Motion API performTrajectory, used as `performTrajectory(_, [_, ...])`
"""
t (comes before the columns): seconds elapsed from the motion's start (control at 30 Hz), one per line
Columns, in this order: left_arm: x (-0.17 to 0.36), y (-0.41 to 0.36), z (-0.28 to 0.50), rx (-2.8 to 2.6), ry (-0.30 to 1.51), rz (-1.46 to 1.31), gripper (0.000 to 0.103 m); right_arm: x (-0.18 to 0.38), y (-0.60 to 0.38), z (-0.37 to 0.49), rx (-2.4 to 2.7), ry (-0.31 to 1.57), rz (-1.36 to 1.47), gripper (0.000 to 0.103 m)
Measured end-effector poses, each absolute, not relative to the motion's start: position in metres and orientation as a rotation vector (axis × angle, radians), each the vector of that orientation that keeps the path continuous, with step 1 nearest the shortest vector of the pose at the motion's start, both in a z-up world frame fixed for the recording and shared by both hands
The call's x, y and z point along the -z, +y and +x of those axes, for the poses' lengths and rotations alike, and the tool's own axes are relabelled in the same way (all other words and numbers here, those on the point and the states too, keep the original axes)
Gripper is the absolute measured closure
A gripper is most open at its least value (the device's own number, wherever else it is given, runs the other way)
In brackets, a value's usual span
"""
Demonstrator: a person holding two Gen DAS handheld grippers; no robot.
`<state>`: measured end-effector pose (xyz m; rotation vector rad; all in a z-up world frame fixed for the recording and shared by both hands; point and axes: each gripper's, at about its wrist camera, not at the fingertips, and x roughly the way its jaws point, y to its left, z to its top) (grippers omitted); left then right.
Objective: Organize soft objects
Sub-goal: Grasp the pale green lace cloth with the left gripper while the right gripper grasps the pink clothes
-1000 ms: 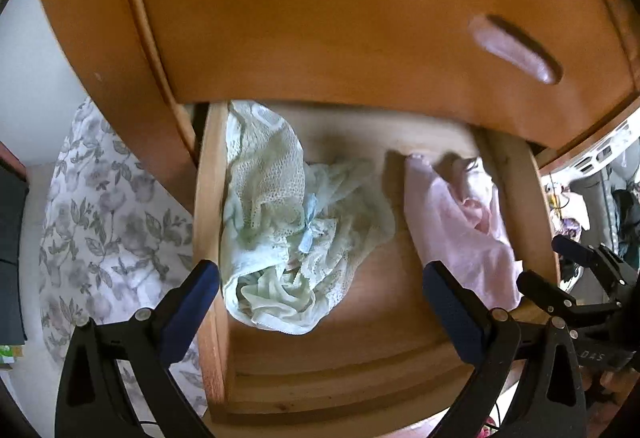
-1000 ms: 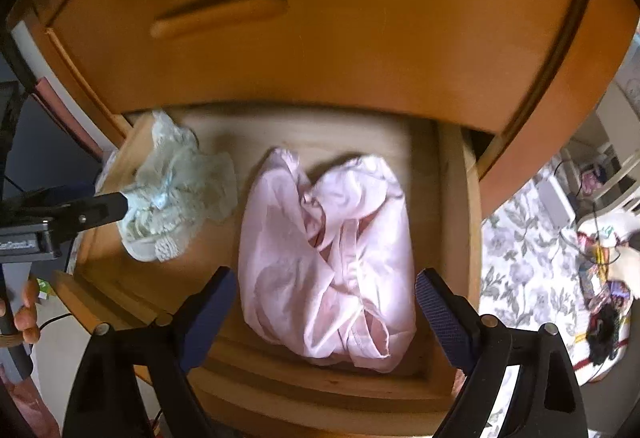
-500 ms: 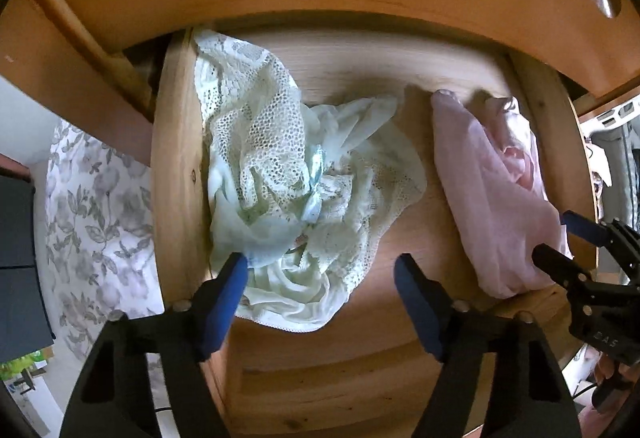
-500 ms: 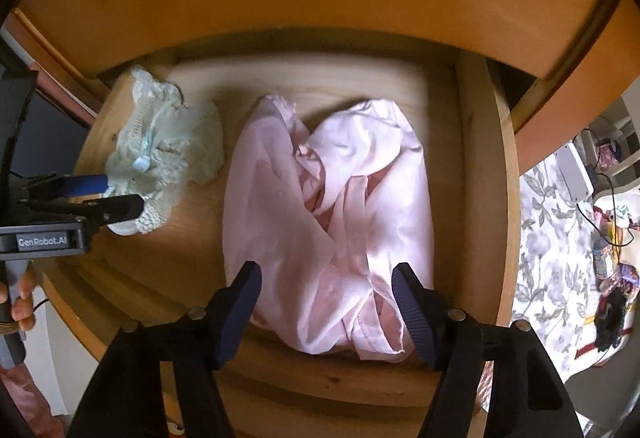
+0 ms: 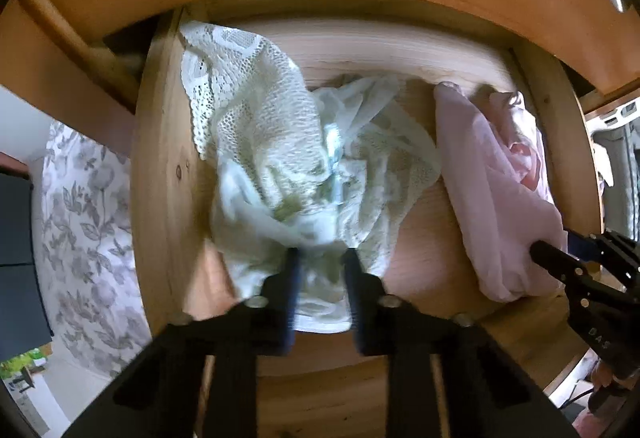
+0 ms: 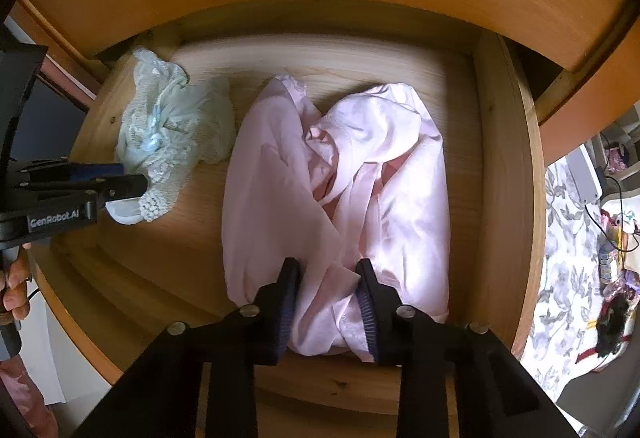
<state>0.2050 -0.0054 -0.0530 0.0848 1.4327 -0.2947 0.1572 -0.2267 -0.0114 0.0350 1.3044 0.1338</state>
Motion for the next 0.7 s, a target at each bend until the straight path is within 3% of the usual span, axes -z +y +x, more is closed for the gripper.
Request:
performTrajectory(0.23, [0.046, 0.009, 0.19, 0.328, 1.331, -0.032, 0.098, -0.001, -0.244, 0.14, -0.145, 1.241, 0.126, 0.088])
performTrajectory(0.53, [0.037, 0.034, 0.158, 0.38, 1.225, -0.254, 0.101, -0.013, -0.263, 0.117, -0.19, 1.142, 0.285, 0.093])
performTrajectory(0.7, [0.029, 0.047, 0.157, 0.347, 1.191, -0.24, 0.101, -0.023, -0.268, 0.106, -0.197, 1.094, 0.319, 0.093])
